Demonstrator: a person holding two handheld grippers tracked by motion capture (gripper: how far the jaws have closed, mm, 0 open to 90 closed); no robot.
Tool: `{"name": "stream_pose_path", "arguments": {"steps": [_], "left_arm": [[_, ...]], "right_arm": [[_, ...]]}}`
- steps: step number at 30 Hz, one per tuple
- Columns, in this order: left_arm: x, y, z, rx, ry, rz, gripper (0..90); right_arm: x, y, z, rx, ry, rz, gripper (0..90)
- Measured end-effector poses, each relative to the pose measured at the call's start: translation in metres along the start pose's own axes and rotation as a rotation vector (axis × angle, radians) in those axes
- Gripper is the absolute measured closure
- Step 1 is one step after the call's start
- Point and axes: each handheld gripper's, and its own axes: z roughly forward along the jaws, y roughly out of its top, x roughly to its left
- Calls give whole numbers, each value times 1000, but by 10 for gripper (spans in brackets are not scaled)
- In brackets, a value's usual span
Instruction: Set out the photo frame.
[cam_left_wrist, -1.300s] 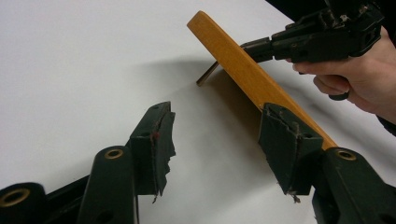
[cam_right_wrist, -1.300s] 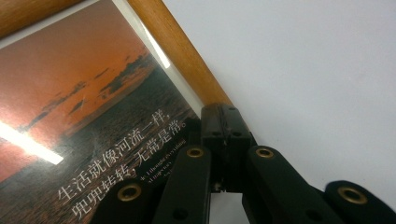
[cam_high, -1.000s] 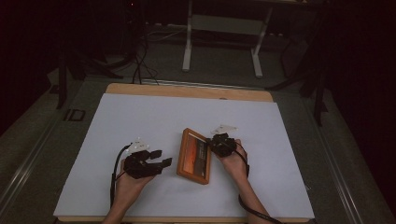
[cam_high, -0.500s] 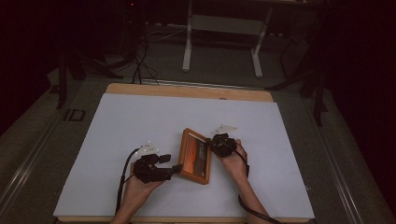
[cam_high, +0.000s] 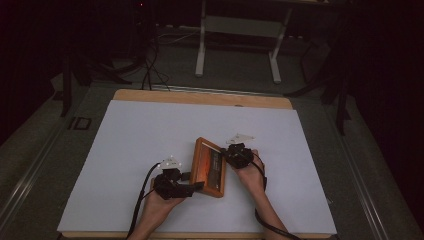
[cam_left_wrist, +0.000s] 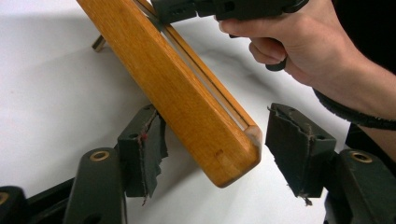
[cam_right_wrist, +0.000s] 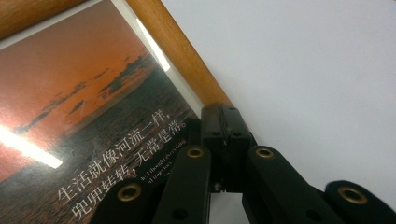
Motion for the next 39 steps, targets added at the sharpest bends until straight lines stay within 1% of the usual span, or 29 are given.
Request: {"name": "stream_pose_path", "arguments": {"steps": [1, 6, 7, 13, 18, 23, 27, 28, 31, 34, 36, 37, 38, 39], "left_arm": [[0, 0, 1, 1, 3, -9, 408], [3, 1, 3, 1, -10, -63, 462], [3, 1, 3, 3, -11, -69, 466], [-1, 3, 4, 3, 8, -83, 489], [-4, 6, 6, 0, 23, -87, 522], [-12, 13, 9, 0, 47, -62, 556], [-20, 17, 12, -12, 60, -43, 590], [-22, 19, 13, -9, 63, -32, 596], [-28, 25, 17, -10, 67, -9, 621], [-35, 30, 19, -20, 80, 26, 660], [-37, 33, 20, -22, 70, 44, 685], [-38, 34, 21, -22, 68, 61, 692], [-42, 35, 22, -20, 81, 94, 694], [-44, 36, 22, -16, 86, 112, 694]], "right_arm": [[0, 0, 0, 0, 0, 0, 900], [0, 0, 0, -1, -1, -1, 900], [0, 0, 0, -1, -1, -1, 900], [0, 0, 0, 0, -8, -7, 900], [-6, -2, -5, 4, -24, 5, 900], [-10, -5, -14, 3, -38, 11, 900], [-17, -8, -26, -9, -44, 36, 899], [-18, -9, -29, -11, -44, 40, 899], [-24, -12, -39, -14, -67, 52, 899], [-31, -18, -52, -21, -95, 73, 899], [-38, -24, -61, -26, -106, 100, 899], [-42, -28, -65, -29, -106, 111, 896], [-45, -31, -68, -30, -101, 122, 884], [-47, -35, -71, -30, -96, 124, 874]]}}
